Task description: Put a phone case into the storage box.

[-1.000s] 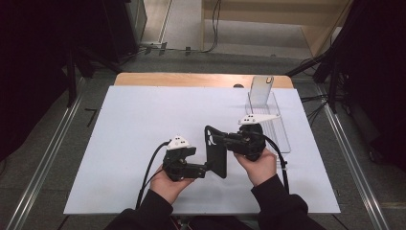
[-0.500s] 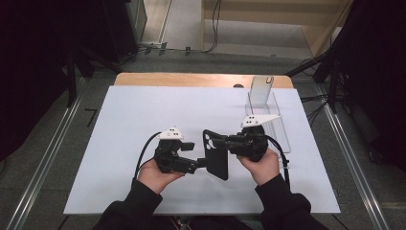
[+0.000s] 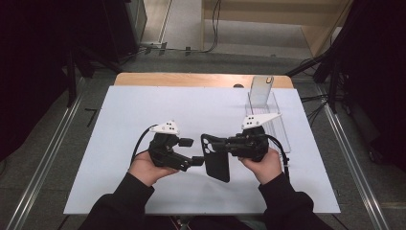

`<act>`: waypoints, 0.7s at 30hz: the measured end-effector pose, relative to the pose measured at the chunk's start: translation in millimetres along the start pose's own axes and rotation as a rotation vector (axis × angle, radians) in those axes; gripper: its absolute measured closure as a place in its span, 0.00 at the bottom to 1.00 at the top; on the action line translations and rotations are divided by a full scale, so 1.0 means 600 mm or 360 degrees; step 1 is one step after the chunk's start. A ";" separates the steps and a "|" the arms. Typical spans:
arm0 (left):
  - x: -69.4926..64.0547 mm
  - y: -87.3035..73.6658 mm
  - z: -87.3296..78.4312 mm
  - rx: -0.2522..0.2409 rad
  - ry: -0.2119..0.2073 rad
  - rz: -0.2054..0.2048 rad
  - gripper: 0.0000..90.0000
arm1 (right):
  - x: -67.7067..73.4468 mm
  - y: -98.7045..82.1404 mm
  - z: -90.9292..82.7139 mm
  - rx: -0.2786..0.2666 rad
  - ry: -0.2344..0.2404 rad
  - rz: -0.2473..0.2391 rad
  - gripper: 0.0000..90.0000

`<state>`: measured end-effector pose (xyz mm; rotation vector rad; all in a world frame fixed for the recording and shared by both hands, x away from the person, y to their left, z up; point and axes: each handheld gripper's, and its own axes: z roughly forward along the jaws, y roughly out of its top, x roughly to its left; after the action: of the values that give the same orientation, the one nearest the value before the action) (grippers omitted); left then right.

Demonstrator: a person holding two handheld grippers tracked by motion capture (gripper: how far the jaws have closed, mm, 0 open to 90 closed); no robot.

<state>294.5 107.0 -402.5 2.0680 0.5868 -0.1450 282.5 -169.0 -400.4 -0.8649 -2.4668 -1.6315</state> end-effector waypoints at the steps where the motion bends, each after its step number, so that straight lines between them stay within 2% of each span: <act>1: 0.001 0.002 -0.001 0.0002 -0.0002 0.0015 0.18 | 0.000 0.000 0.000 0.0002 0.0028 -0.0004 0.86; 6: 0.009 0.013 -0.005 -0.0007 -0.0084 0.0092 0.29 | 0.002 0.002 0.001 0.0026 0.0089 -0.0057 0.86; 9: 0.015 0.020 -0.009 -0.0021 -0.0160 0.0122 0.40 | 0.003 0.003 0.003 0.0033 0.0162 -0.0072 0.86; 14: 0.018 0.018 -0.007 0.0008 -0.0239 0.0196 0.61 | 0.003 0.003 0.011 0.0033 0.0295 -0.0091 0.86; 17: 0.018 0.017 -0.006 0.0021 -0.0302 0.0218 0.71 | 0.004 0.003 0.015 0.0043 0.0352 -0.0079 0.86; 18: 0.018 0.017 -0.006 0.0028 -0.0301 0.0223 0.72 | 0.002 0.003 0.018 0.0047 0.0376 -0.0080 0.86; 19: 0.019 0.017 -0.008 0.0033 -0.0301 0.0238 0.74 | 0.001 0.003 0.019 0.0041 0.0389 -0.0084 0.86; 21: 0.019 0.017 -0.010 0.0022 -0.0349 0.0246 0.78 | -0.003 0.003 0.018 0.0037 0.0394 -0.0067 0.86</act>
<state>308.6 111.7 -395.3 2.0678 0.2920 -0.2821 287.6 -159.9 -404.2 -0.5720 -2.3431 -1.6098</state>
